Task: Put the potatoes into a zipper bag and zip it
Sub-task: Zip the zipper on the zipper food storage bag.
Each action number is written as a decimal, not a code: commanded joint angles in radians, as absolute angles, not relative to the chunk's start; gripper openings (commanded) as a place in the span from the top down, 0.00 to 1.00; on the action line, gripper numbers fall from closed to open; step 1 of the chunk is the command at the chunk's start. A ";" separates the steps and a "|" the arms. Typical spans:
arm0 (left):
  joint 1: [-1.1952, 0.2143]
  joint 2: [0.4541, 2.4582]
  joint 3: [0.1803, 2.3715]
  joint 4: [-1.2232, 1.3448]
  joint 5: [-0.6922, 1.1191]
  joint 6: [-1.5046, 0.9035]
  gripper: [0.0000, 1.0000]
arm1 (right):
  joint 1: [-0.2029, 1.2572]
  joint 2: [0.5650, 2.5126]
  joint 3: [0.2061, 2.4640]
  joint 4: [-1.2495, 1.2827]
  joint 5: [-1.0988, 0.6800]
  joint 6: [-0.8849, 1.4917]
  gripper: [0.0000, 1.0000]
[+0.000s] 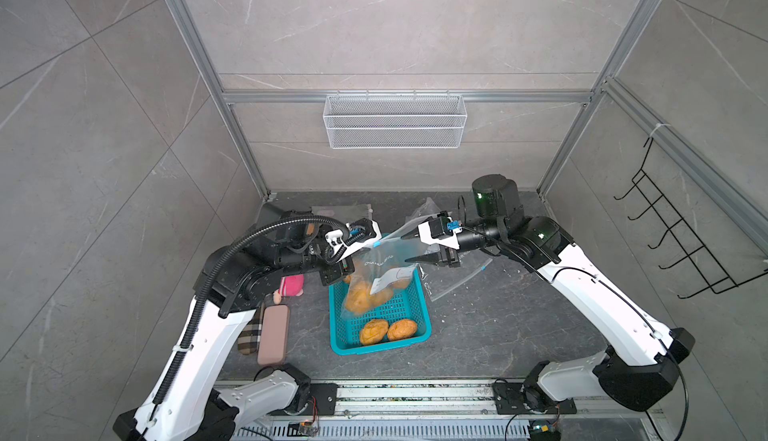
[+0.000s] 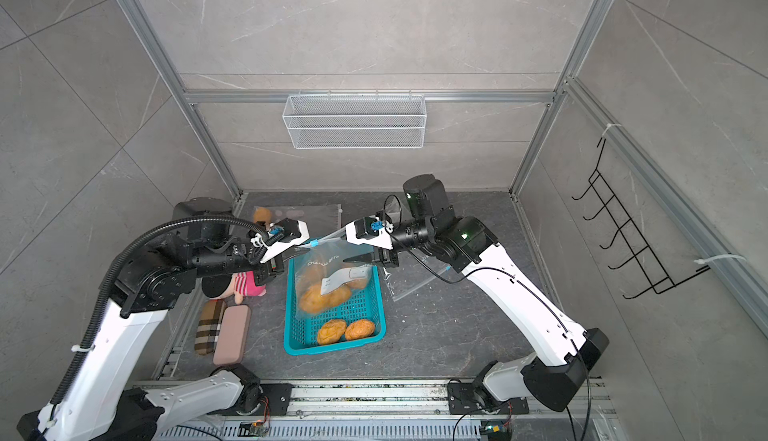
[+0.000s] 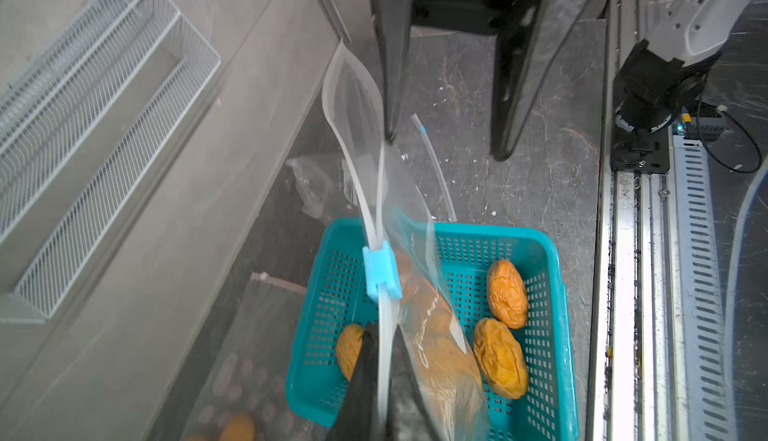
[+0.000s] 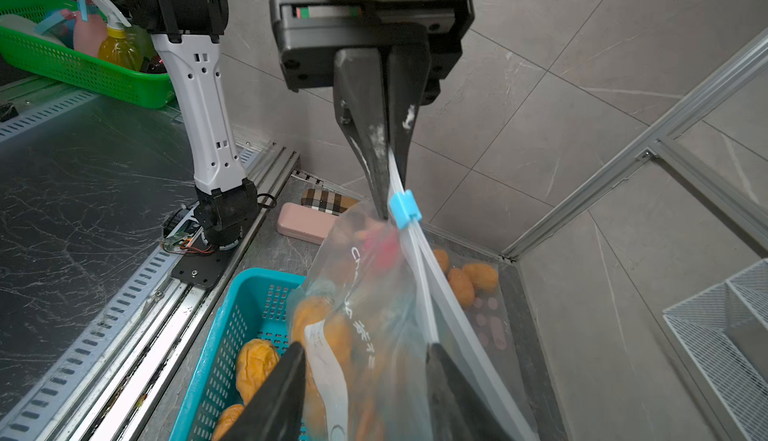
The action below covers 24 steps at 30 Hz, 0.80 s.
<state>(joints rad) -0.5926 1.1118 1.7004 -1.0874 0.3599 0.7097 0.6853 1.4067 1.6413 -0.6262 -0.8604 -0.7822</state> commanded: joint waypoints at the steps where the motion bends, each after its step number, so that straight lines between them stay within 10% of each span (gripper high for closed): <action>1: -0.615 1.086 1.628 -1.072 0.391 0.780 1.00 | 0.683 1.384 1.612 -0.601 -0.888 -0.751 0.51; 24: -0.627 0.808 1.138 -0.789 0.299 0.732 1.00 | 0.750 1.433 1.608 -0.638 -0.857 -0.778 0.48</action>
